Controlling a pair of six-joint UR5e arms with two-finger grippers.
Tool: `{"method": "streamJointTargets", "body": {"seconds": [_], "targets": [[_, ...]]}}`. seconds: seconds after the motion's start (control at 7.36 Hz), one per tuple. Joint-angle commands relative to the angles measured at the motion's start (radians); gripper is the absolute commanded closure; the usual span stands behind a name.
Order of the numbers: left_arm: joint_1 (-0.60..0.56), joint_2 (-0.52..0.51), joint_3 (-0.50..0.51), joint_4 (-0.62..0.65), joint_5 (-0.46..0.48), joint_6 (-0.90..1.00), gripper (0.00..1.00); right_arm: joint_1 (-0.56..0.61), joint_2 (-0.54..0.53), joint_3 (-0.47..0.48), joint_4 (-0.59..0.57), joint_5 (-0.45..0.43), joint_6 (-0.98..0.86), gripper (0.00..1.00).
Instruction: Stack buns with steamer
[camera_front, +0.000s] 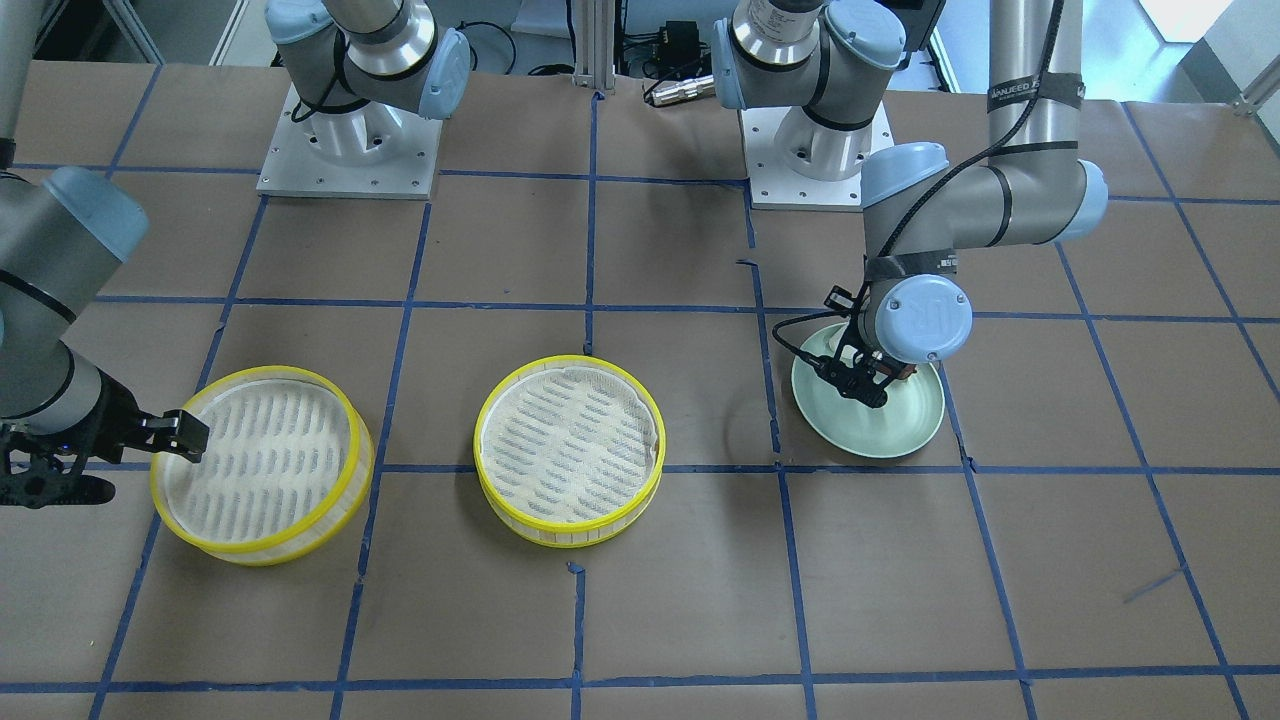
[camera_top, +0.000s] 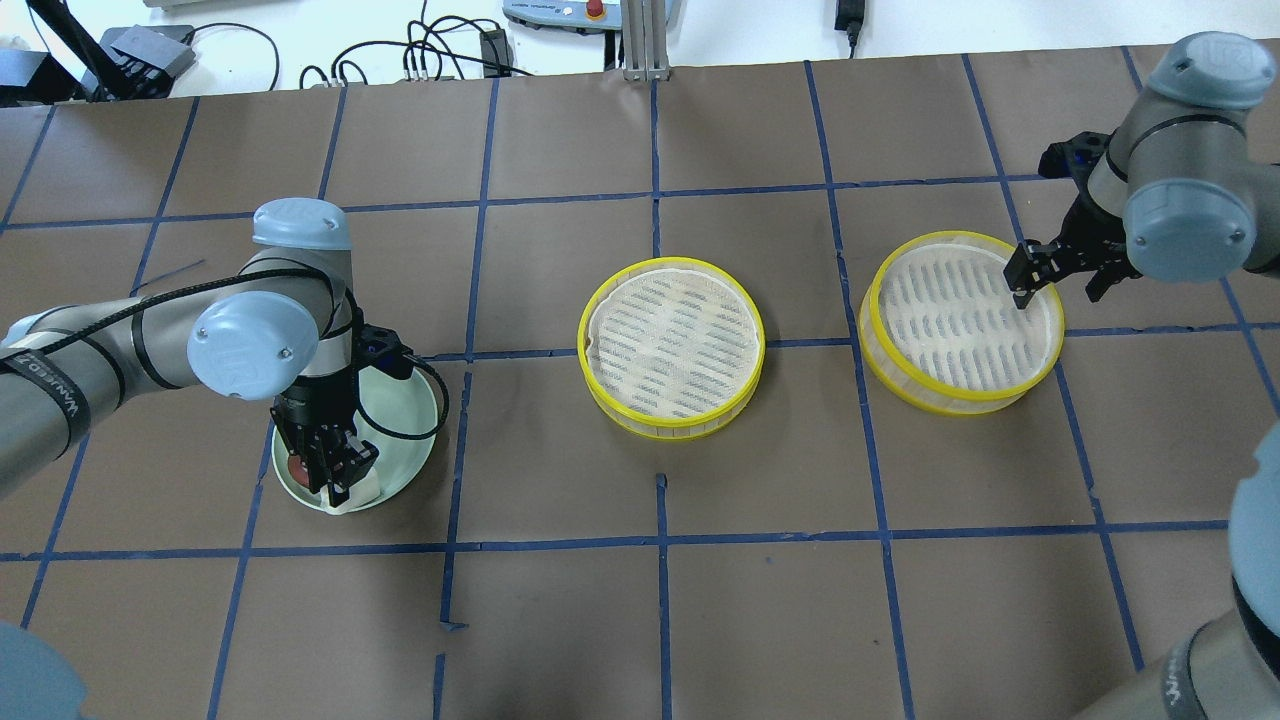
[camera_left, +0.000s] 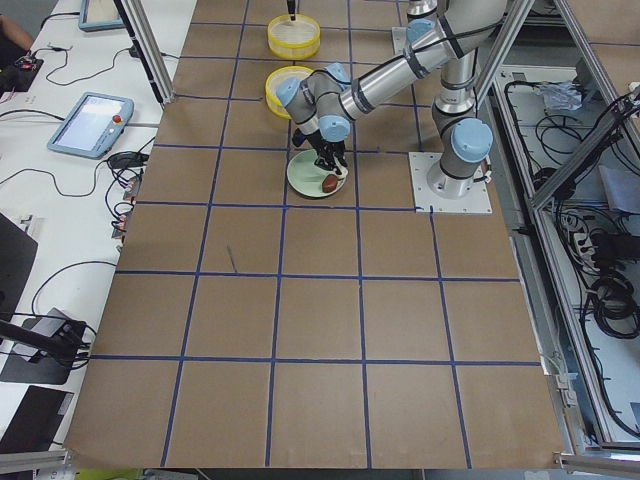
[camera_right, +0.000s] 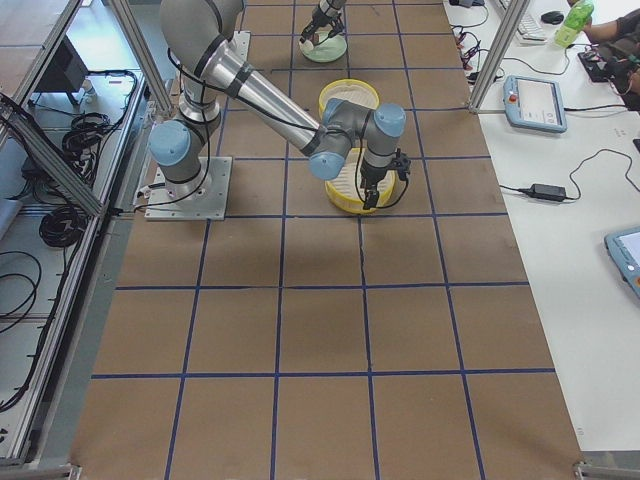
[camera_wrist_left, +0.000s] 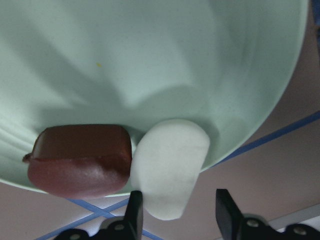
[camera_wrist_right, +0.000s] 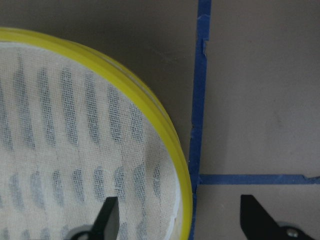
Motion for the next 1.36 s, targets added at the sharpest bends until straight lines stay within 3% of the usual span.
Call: {"method": "streamJointTargets", "body": {"seconds": [0.0,0.14,0.27,0.41,0.81,0.95,1.09,1.22], "targets": [[0.003,0.025,0.024,0.004,-0.059,-0.012,1.00,-0.001,0.018,0.004,-0.020,0.005,-0.003,0.47],[0.009,0.040,0.070,-0.018,-0.207,-0.024,1.00,-0.001,0.020,0.004,-0.019,0.007,-0.021,0.64],[0.008,0.048,0.138,-0.116,-0.299,-0.098,1.00,-0.001,0.020,0.005,-0.014,-0.004,-0.023,0.76],[0.003,0.042,0.197,-0.158,-0.455,-0.196,1.00,-0.001,0.012,-0.002,-0.014,-0.004,-0.023,0.84],[-0.064,-0.009,0.210,-0.123,-1.094,-0.505,1.00,-0.001,-0.012,-0.018,-0.005,-0.004,-0.020,0.88],[-0.115,-0.048,0.220,-0.065,-1.163,-0.539,1.00,0.000,-0.028,-0.027,0.001,-0.001,-0.020,0.88],[-0.124,-0.059,0.220,-0.040,-1.158,-0.588,0.73,0.003,-0.032,-0.042,0.024,0.001,-0.013,0.88],[-0.130,-0.058,0.220,-0.040,-1.153,-0.605,0.11,0.011,-0.034,-0.091,0.082,0.010,-0.001,0.88]]}}
